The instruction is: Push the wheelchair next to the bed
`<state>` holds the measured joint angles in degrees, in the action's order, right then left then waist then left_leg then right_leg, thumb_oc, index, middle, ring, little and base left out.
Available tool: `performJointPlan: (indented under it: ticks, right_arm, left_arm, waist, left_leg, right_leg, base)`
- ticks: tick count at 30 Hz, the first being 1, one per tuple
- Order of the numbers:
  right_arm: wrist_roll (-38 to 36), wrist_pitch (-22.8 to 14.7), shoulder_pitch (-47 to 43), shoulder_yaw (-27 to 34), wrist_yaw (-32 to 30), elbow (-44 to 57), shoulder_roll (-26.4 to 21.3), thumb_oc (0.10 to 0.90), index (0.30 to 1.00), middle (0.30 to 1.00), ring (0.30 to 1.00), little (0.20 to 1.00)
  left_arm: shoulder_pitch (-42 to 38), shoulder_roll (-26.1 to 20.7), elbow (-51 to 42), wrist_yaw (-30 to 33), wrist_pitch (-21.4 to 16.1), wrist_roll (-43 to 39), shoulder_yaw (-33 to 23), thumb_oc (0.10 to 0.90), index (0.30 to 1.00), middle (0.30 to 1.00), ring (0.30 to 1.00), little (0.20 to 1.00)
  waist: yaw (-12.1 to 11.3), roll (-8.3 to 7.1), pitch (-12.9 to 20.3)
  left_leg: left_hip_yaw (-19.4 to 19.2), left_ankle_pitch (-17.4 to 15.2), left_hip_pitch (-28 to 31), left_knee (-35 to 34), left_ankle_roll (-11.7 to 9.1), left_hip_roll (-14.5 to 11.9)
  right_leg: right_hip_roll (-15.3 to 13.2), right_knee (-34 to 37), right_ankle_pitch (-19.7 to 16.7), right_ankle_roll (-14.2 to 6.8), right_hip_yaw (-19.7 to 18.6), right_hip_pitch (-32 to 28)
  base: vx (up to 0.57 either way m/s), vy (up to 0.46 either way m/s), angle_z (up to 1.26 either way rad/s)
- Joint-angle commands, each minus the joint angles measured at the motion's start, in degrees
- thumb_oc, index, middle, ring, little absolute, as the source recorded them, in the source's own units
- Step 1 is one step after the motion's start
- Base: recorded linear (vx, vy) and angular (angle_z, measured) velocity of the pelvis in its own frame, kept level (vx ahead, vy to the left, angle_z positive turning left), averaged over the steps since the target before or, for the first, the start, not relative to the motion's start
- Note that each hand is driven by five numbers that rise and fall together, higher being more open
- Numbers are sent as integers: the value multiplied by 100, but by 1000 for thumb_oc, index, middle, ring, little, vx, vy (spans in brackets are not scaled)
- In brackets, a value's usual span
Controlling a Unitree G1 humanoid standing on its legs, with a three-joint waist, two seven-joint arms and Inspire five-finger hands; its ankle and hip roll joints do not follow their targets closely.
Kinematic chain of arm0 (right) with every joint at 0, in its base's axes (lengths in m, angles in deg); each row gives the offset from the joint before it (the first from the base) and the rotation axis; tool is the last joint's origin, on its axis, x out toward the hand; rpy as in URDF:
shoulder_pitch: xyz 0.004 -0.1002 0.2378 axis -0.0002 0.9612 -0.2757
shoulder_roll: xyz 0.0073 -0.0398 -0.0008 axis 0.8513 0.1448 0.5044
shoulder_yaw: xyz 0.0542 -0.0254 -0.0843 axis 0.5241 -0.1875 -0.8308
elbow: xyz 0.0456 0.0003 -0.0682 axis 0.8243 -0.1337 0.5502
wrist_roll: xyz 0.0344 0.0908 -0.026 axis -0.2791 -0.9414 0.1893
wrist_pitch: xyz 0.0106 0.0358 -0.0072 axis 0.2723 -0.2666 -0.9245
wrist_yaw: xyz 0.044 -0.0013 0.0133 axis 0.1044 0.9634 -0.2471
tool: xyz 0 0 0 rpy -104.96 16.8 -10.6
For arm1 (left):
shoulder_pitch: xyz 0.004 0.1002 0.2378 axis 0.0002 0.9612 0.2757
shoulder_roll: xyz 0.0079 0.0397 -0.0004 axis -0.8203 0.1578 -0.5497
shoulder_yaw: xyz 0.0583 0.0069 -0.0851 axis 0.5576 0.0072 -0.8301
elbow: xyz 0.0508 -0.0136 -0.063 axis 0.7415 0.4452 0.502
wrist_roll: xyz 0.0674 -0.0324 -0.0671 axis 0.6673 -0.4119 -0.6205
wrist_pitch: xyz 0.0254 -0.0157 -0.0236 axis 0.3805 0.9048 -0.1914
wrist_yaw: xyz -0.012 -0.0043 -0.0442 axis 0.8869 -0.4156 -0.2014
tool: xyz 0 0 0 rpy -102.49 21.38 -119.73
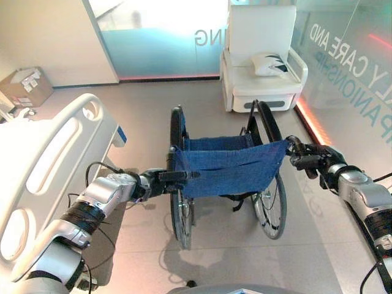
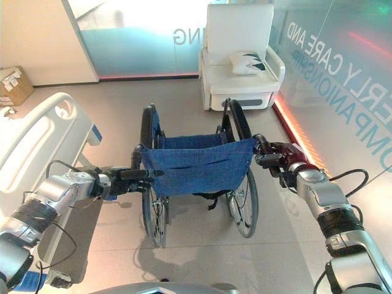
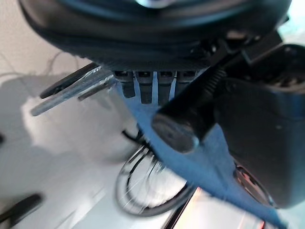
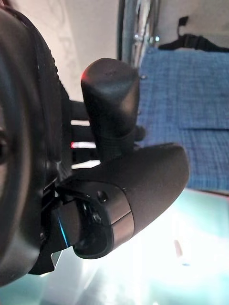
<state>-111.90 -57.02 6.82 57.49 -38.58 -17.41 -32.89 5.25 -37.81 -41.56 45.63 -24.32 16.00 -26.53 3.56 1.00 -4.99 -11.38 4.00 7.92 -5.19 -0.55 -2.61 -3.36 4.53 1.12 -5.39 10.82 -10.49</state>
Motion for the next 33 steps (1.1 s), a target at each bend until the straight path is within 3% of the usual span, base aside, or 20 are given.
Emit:
performJointPlan:
  ticks: [1,4,9,18,19,20,22,24,29,33]
  right_arm:
    - [-229,-469,-615,-608,644,794,757,400,300,300,300,300]
    - [-68,-495,-522,-571,661,818,921,400,300,300,300,300]
    - [2,-441,-466,-483,644,883,1021,400,300,300,300,300]
    - [82,-323,-469,-397,734,891,1016,400,300,300,300,300]
    - [98,-300,-505,-411,755,868,1015,400,300,300,300,300]
    - [95,-296,-528,-429,758,849,1012,400,300,300,300,300]
    - [94,-272,-578,-449,782,816,991,400,300,300,300,300]
    - [106,-245,-629,-470,801,785,981,400,300,300,300,300]
    - [83,-232,-728,-546,836,706,945,400,300,300,300,300]
    - [63,-228,-830,-594,841,591,959,400,300,300,300,300]
  left_arm:
    - [-730,928,707,909,-751,-81,212,800,900,900,900,900]
    - [-568,1305,786,1705,-1179,-194,18,800,900,900,900,900]
    - [-426,1600,802,2082,-1482,-79,-180,800,900,900,900,900]
    - [-398,1702,788,1930,-1342,133,-205,800,900,900,900,900]
    - [-420,1691,822,1845,-1302,219,-190,767,851,851,851,851]
    - [-439,1678,843,1772,-1274,269,-168,585,578,578,578,578]
    - [-479,1641,887,1634,-1196,364,-126,527,491,491,491,491]
    - [-520,1590,946,1380,-1145,577,-66,400,300,300,300,300]
    - [-628,1467,1057,1063,-1143,685,63,400,300,300,300,300]
    - [-770,1467,1120,1002,-1353,58,27,400,300,300,300,300]
  waist:
    - [169,-162,-52]
    - [199,-201,-95]
    - [209,-243,-150]
    - [200,-265,-172]
    - [192,-267,-163]
    - [187,-267,-159]
    - [177,-264,-146]
    - [164,-261,-136]
    - [154,-253,-120]
    - [167,-223,-91]
  left_leg:
    - [-210,-551,43,160,49,293]
    - [-250,-569,72,161,57,279]
    - [-293,-584,55,206,69,274]
    - [-293,-642,69,273,99,302]
    - [-253,-658,75,288,112,323]
    - [-229,-668,77,297,119,336]
    - [-173,-686,77,311,128,363]
    - [-101,-707,73,332,139,395]
    - [10,-728,70,351,152,444]
    - [-7,-708,113,291,140,440]
  right_leg:
    - [157,-387,-3,-43,67,439]
    - [172,-411,2,-42,21,448]
    - [176,-446,-2,-35,-6,480]
    - [162,-487,12,-49,-7,470]
    - [170,-495,21,-45,-39,457]
    - [173,-494,22,-41,-54,449]
    - [180,-489,23,-39,-88,441]
    - [185,-479,21,-36,-132,432]
    - [194,-460,9,-39,-216,423]
    - [184,-466,8,-52,-203,407]
  base:
    - [7,-20,-3]
    - [17,-16,-7]
    - [0,-8,-10]
    - [-1,1,-1]
    - [30,20,0]
    - [0,0,0]
    - [8,8,-2]
    - [19,20,-5]
    - [6,10,-3]
    - [6,17,-1]
